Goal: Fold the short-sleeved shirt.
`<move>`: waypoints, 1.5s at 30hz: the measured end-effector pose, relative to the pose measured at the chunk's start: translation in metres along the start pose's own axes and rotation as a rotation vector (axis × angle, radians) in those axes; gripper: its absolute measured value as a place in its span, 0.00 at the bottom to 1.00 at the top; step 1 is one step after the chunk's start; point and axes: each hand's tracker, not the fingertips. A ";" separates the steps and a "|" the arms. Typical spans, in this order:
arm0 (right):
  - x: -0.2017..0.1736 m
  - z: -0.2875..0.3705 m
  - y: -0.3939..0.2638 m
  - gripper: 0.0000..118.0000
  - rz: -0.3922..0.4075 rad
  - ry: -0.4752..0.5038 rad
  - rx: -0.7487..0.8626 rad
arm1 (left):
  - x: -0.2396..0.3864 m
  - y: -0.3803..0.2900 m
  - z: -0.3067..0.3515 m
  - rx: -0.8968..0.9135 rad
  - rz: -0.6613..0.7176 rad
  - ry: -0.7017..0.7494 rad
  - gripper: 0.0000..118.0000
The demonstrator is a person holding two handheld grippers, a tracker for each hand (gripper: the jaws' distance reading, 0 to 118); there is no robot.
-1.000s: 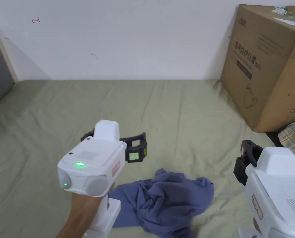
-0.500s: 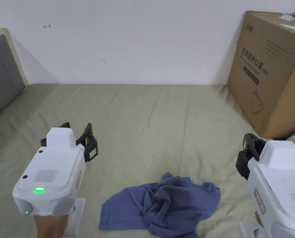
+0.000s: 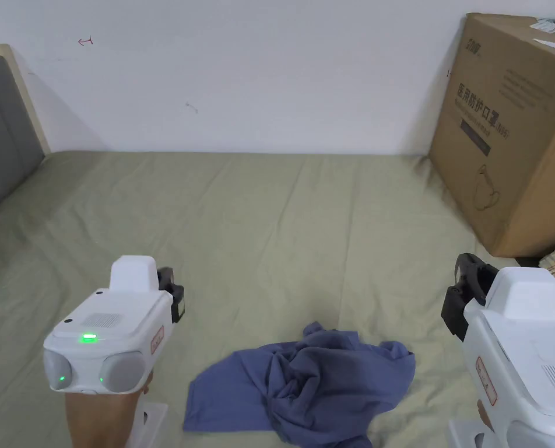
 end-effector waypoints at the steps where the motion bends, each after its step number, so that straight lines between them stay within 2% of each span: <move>1: 0.000 -0.001 -0.002 0.00 0.000 -0.001 -0.004 | 0.000 -0.008 -0.009 -0.054 0.015 0.004 0.00; 6: 0.004 -0.008 -0.012 0.00 -0.004 -0.003 -0.032 | 0.000 -0.056 -0.050 -0.321 0.086 -0.035 0.00; 14: 0.011 -0.020 -0.031 0.00 -0.001 -0.006 -0.090 | 0.011 -0.117 -0.084 -0.559 0.118 -0.032 0.02; 15: 0.012 -0.021 -0.033 0.00 -0.002 -0.008 -0.095 | 0.013 -0.121 -0.084 -0.577 0.129 -0.017 0.15; 16: 0.013 -0.022 -0.035 0.00 -0.003 -0.010 -0.101 | 0.015 -0.125 -0.087 -0.605 0.133 -0.023 0.35; 18: 0.015 -0.024 -0.040 0.00 -0.010 -0.012 -0.115 | 0.017 -0.132 -0.091 -0.624 0.149 0.011 0.85; 19: 0.016 -0.025 -0.042 0.00 -0.012 -0.013 -0.119 | 0.019 -0.133 -0.092 -0.641 0.151 0.033 0.93; 22: 0.018 -0.028 -0.046 0.00 -0.013 -0.015 -0.133 | 0.024 -0.138 -0.098 -0.675 0.123 0.037 0.88; 23: 0.018 -0.030 -0.047 0.00 -0.014 -0.013 -0.139 | 0.026 -0.140 -0.102 -0.694 0.108 0.035 0.80; 24: 0.019 -0.031 -0.049 0.00 -0.014 -0.012 -0.144 | 0.028 -0.143 -0.104 -0.702 0.095 0.030 0.63; 25: 0.019 -0.033 -0.050 0.00 -0.014 -0.012 -0.150 | 0.031 -0.147 -0.106 -0.704 0.082 0.024 0.51; 28: 0.020 -0.038 -0.055 0.00 -0.015 -0.010 -0.168 | 0.038 -0.153 -0.108 -0.696 0.035 0.028 0.44; 29: 0.020 -0.040 -0.057 0.00 -0.016 -0.008 -0.175 | 0.040 -0.152 -0.107 -0.699 0.025 0.024 0.38; 31: 0.021 -0.045 -0.061 0.00 -0.018 -0.006 -0.191 | 0.041 -0.147 -0.103 -0.680 0.019 -0.001 0.04; 33: 0.023 -0.055 -0.067 0.00 -0.029 -0.005 -0.222 | 0.042 -0.143 -0.102 -0.650 0.050 -0.086 0.02; 34: 0.024 -0.063 -0.071 0.00 -0.032 -0.005 -0.253 | 0.042 -0.141 -0.101 -0.662 0.032 -0.050 0.02; 36: 0.026 -0.084 -0.081 0.01 -0.017 0.001 -0.329 | 0.038 -0.129 -0.091 -0.604 0.046 -0.099 0.02; 39: 0.028 -0.121 -0.100 0.07 0.004 0.005 -0.455 | 0.032 -0.111 -0.077 -0.547 0.072 -0.130 0.02; 40: 0.029 -0.135 -0.108 0.14 0.004 0.010 -0.490 | 0.029 -0.104 -0.074 -0.533 0.079 -0.138 0.02; 41: 0.029 -0.147 -0.115 0.32 0.001 0.024 -0.536 | 0.027 -0.099 -0.071 -0.520 0.093 -0.153 0.02; 42: 0.030 -0.160 -0.123 0.60 -0.002 0.025 -0.586 | 0.026 -0.095 -0.069 -0.507 0.100 -0.160 0.02; 43: 0.032 -0.175 -0.133 0.74 -0.004 0.030 -0.623 | 0.025 -0.093 -0.067 -0.500 0.105 -0.163 0.02; 44: 0.032 -0.187 -0.143 0.82 -0.015 0.038 -0.661 | 0.025 -0.091 -0.066 -0.499 0.105 -0.164 0.02; 45: 0.032 -0.199 -0.154 0.82 -0.023 0.045 -0.692 | 0.024 -0.090 -0.066 -0.492 0.108 -0.166 0.02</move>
